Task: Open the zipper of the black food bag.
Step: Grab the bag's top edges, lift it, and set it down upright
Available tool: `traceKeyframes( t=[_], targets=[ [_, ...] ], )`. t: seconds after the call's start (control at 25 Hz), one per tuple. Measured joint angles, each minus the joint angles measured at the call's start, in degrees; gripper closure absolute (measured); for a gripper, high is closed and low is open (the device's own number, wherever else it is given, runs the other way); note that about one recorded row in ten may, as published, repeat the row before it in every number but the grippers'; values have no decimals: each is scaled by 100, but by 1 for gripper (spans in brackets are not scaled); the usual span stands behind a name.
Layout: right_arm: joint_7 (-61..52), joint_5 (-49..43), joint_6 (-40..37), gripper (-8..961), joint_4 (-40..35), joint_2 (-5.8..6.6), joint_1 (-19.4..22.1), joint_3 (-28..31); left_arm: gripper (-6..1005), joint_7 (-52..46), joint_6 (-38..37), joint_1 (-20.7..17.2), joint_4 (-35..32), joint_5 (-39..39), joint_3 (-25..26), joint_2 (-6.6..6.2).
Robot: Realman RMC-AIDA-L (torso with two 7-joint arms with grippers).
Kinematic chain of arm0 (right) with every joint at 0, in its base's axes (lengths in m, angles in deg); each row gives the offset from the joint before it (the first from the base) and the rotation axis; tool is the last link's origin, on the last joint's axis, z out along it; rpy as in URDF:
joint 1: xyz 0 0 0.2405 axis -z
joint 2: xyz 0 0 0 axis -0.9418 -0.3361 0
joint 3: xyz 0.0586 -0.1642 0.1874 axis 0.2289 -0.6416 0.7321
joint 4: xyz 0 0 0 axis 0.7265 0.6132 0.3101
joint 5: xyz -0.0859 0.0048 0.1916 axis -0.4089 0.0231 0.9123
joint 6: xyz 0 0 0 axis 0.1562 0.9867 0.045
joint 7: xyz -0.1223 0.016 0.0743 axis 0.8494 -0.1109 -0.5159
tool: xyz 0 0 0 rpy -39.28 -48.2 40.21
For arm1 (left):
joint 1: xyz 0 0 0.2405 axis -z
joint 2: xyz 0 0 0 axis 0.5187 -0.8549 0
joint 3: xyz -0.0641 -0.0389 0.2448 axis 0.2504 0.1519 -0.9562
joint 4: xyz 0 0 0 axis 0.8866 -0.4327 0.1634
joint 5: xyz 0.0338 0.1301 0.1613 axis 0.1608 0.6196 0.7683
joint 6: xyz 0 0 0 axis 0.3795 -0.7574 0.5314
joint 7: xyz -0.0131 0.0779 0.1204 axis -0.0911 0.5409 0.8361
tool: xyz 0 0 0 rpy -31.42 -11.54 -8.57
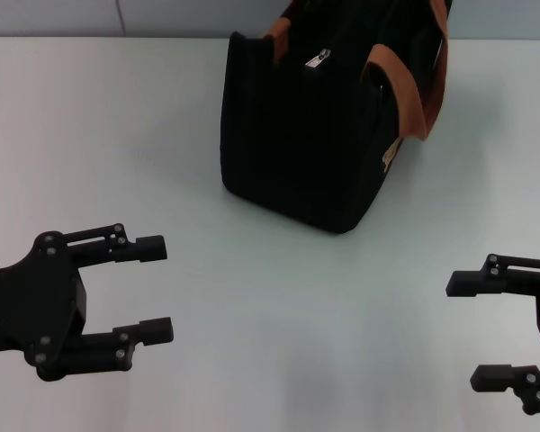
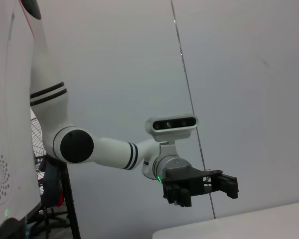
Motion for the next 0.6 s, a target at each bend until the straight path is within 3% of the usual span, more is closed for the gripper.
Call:
traceKeyframes(
  t=[0.6],
  targets=[
    [0, -5, 45, 157, -15, -14, -4, 3, 293, -7, 50, 47, 77, 3, -13, 15]
  ],
)
